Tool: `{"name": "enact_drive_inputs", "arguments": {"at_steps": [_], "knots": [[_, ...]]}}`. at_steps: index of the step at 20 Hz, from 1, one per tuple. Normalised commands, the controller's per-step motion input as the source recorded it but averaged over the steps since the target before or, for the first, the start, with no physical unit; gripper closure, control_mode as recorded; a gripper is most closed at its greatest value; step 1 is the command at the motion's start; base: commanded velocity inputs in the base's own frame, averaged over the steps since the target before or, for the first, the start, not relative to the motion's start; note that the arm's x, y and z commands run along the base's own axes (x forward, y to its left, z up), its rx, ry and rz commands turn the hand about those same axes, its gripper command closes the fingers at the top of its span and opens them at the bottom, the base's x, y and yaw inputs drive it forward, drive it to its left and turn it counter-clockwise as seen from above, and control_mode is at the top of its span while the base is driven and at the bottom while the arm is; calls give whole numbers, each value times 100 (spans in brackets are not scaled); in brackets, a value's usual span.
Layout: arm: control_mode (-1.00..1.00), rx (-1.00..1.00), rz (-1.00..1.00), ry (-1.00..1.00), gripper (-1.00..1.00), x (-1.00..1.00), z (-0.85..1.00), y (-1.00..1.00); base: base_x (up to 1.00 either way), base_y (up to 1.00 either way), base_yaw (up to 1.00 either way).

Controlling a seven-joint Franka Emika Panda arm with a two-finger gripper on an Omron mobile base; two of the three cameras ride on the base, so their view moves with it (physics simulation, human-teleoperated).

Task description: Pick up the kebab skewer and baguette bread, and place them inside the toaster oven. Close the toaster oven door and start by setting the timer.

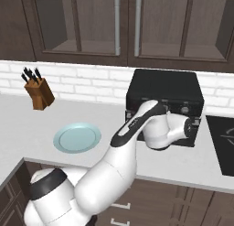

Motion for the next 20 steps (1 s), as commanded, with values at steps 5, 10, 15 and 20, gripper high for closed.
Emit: {"name": "enact_drive_inputs", "arguments": {"at_steps": [5,10,15,20], "knots": [[-100,-6,-10,-9,-100,-50,-1,-6,0,0,0],[-100,-8,-10,-11,-100,-6,-20,0,0,0,0],[-100,-5,-11,-7,-100,3,-19,-3,0,0,0],[-100,-1,-7,-11,-100,6,-8,-5,0,0,0]]}}
